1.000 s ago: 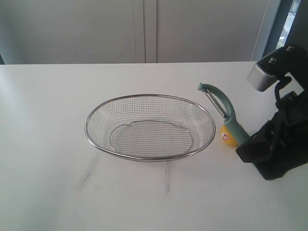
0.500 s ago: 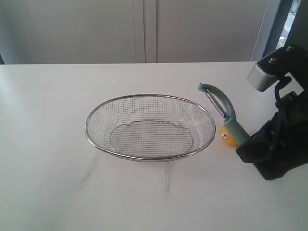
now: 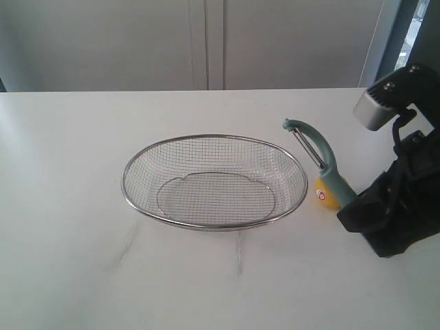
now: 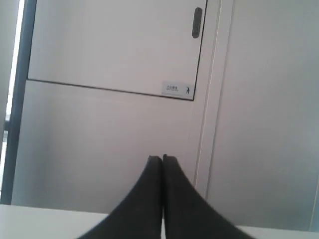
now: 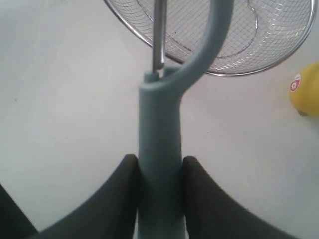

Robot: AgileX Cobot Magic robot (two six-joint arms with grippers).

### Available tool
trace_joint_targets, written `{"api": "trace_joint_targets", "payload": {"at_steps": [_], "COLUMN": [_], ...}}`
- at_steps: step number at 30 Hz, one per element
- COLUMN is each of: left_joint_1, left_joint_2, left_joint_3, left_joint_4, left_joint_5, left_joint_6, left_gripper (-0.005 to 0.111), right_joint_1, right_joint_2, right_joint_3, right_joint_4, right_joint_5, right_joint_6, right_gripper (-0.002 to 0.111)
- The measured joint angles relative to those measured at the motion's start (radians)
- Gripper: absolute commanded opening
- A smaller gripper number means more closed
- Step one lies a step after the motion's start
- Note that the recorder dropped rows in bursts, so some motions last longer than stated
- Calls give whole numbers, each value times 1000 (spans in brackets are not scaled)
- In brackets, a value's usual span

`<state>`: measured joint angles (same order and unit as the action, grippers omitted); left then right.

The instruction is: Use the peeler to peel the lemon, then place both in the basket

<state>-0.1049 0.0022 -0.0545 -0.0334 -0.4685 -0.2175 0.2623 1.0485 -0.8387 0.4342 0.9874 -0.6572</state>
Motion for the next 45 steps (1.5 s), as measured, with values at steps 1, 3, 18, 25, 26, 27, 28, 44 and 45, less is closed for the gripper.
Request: {"api": "trace_joint_targets", "payload": {"at_steps": [1,3,18,25,26,27,28,44,45], "left_joint_1": [0,0,0,0,0,0,0,-3,-10], "left_joint_2": [0,24,404,584,609,626,644,918,926], "left_joint_3": [-18,-66,-382,-532,-546,-554,-562,-638,-650], "left_joint_4": [0,0,22,-143,-211,-259,-321,-894,-896], "left_joint_5": [35,103,594,852,884,905,925,1183,1188], "left_joint_6": [-11,-25,41,314,391,445,501,1101,1103], "left_gripper": [0,0,0,0,0,0,0,0,0], "right_joint_1": [0,0,0,0,0,0,0,0,0], "right_joint_2": [0,0,0,0,0,0,0,0,0], "right_joint_3": [0,0,0,0,0,0,0,0,0], "right_joint_4": [0,0,0,0,4,6,8,101,108], "right_joint_5": [0,0,-8,-13,-15,-15,-15,-19,-19], "right_joint_6": [0,0,0,0,0,0,0,28,28], "right_gripper": [0,0,0,0,0,0,0,0,0]}}
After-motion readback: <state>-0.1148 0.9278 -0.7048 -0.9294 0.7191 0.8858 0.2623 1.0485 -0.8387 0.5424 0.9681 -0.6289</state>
